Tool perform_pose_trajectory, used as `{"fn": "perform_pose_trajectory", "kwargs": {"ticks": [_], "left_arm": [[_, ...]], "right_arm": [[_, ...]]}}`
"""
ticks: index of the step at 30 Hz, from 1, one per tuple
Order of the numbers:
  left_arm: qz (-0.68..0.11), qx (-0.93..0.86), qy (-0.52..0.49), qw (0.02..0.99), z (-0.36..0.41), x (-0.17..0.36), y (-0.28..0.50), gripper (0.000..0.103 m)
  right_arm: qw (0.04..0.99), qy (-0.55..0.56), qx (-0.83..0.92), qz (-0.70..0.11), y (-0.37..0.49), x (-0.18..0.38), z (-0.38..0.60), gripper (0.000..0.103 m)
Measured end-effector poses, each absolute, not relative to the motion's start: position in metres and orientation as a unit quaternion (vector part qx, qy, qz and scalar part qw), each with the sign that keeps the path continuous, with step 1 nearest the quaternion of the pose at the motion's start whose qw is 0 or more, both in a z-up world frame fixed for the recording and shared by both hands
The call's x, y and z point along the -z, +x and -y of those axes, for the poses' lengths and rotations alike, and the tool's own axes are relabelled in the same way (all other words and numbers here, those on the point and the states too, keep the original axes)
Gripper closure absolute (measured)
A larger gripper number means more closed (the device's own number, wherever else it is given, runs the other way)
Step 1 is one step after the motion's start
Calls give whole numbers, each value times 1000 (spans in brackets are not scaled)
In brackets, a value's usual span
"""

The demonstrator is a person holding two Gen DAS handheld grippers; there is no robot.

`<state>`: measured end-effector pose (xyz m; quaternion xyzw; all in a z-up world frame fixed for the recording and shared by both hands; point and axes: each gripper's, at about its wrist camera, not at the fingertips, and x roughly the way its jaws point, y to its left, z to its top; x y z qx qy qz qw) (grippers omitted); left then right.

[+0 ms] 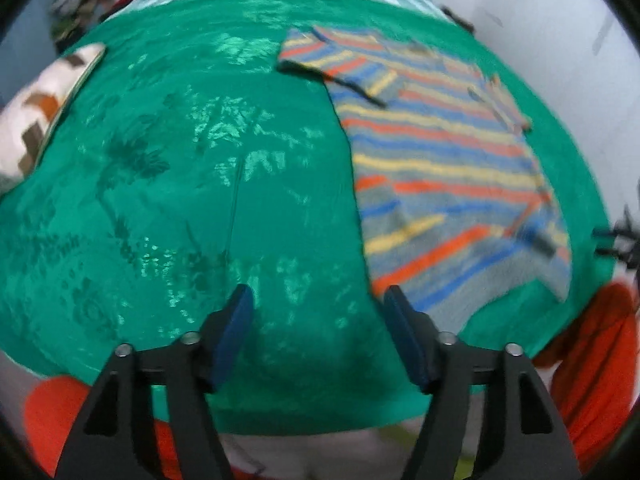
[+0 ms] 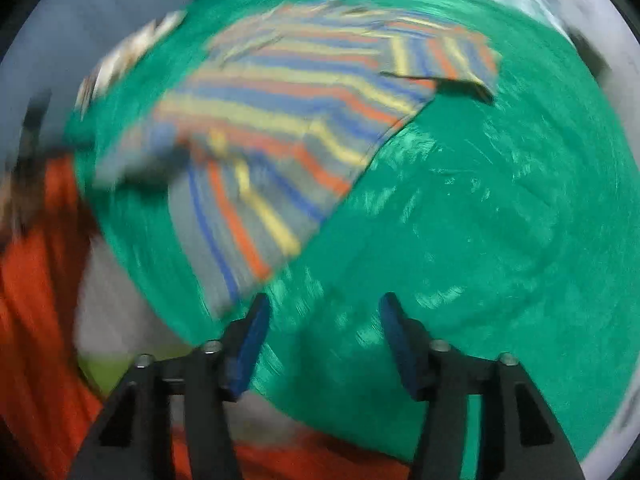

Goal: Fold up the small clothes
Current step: 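Pull the hem with both grippers to straighten the sweater body flat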

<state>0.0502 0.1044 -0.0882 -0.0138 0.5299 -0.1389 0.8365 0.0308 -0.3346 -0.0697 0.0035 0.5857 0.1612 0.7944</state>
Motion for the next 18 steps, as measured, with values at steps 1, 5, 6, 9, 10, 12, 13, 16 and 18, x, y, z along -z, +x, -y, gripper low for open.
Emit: {"fn": "perform_pose_trajectory", "kwargs": {"ticks": [1,5,6,9,10,12,13,16,18], "left_arm": [[-535,138,-44,833,-105,91,52,27],[-583,173,-106,787,-90,118,49,31],[-589,180,-105,781,-82,123,48,33],[-598,187,-110,771,-65,137,54,45],[-600,186,-124,768,-63,140,57,61],[-610,197,-152,753,-65,144,63,100],[-610,195,-154,752,-68,142,63,100],[-591,188,-129,773,-82,116,56,101],[-583,191,-117,781,-93,98,48,101]], "right_arm": [[792,53,-148,-590,33,73,336,38],[745,243,-139,-605,17,114,332,38],[736,262,-141,-609,11,125,324,39],[736,304,-144,-588,8,141,304,40],[739,323,-140,-575,8,142,301,42],[737,368,-152,-546,10,148,301,74],[731,382,-151,-545,10,148,304,96],[731,394,-152,-536,-6,129,324,97],[749,358,-138,-540,-19,100,338,97]]}}
